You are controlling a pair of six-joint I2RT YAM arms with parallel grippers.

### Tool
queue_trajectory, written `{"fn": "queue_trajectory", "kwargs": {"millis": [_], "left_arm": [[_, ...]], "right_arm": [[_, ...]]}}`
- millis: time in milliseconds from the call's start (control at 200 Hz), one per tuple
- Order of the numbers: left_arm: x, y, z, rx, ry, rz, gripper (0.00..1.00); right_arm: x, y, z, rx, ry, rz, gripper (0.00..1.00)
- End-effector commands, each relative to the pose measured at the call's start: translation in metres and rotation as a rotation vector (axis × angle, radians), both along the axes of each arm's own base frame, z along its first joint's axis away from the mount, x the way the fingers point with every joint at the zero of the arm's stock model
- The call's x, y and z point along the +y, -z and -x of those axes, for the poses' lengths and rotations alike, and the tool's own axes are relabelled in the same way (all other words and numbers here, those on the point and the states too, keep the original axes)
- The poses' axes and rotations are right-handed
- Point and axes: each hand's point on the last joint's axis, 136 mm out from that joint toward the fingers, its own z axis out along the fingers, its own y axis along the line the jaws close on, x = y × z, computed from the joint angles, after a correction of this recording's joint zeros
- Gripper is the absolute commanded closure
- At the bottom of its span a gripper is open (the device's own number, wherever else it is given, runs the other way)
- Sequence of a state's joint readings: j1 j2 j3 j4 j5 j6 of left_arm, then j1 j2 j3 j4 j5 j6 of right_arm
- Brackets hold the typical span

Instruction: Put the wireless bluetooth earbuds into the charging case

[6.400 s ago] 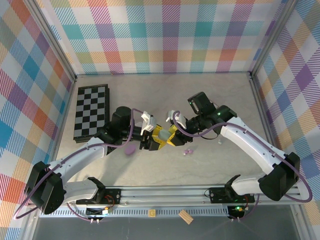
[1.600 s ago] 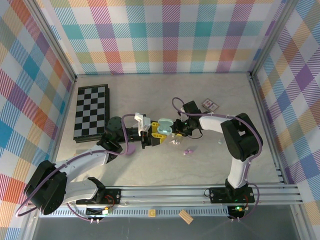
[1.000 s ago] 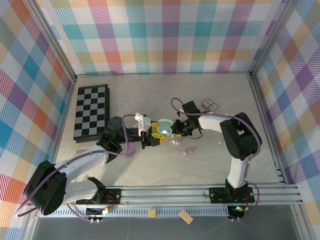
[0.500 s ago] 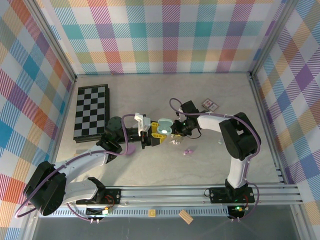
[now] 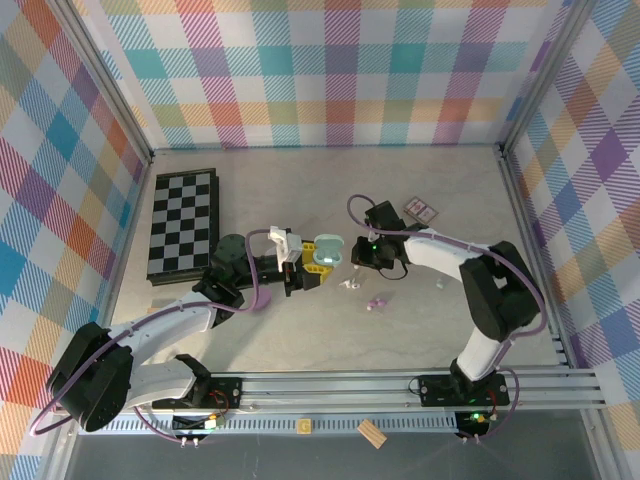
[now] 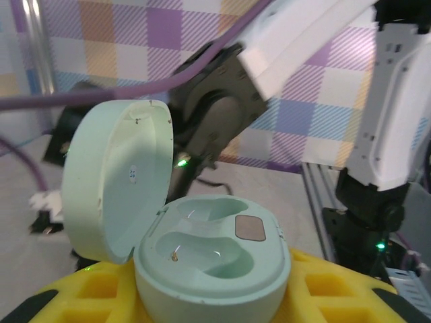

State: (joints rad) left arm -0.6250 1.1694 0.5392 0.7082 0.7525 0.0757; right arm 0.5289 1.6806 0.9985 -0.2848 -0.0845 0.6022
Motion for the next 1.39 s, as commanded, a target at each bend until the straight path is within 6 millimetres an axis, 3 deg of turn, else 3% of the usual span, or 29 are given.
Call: {"fn": "queue_trajectory", "kwargs": {"millis": [0, 305, 575, 810, 1105, 1390], "left_arm": [[0.006, 0.000, -0.016, -0.076, -0.108, -0.007, 0.62], [0.018, 0.007, -0.064, -0.164, -0.360, 0.005, 0.62], [0.014, 0.024, -0.090, -0.189, -0.437, 0.015, 0.63], [0.010, 0.033, -0.098, -0.186, -0.443, 0.003, 0.63], [0.007, 0.037, -0.095, -0.190, -0.419, -0.012, 0.63], [0.008, 0.038, -0.094, -0.198, -0.416, -0.027, 0.63]], "right_arm": [[-0.026, -0.014, 0.000, -0.046, 0.105, 0.082, 0.79], [-0.050, -0.065, 0.008, -0.141, 0.164, 0.117, 0.80], [-0.041, -0.114, 0.022, -0.209, 0.115, 0.045, 0.80], [-0.011, -0.156, 0.030, -0.266, 0.028, -0.050, 0.80], [0.046, -0.198, 0.031, -0.338, -0.126, -0.165, 0.80], [0.093, -0.213, 0.032, -0.357, -0.242, -0.209, 0.80]]}}
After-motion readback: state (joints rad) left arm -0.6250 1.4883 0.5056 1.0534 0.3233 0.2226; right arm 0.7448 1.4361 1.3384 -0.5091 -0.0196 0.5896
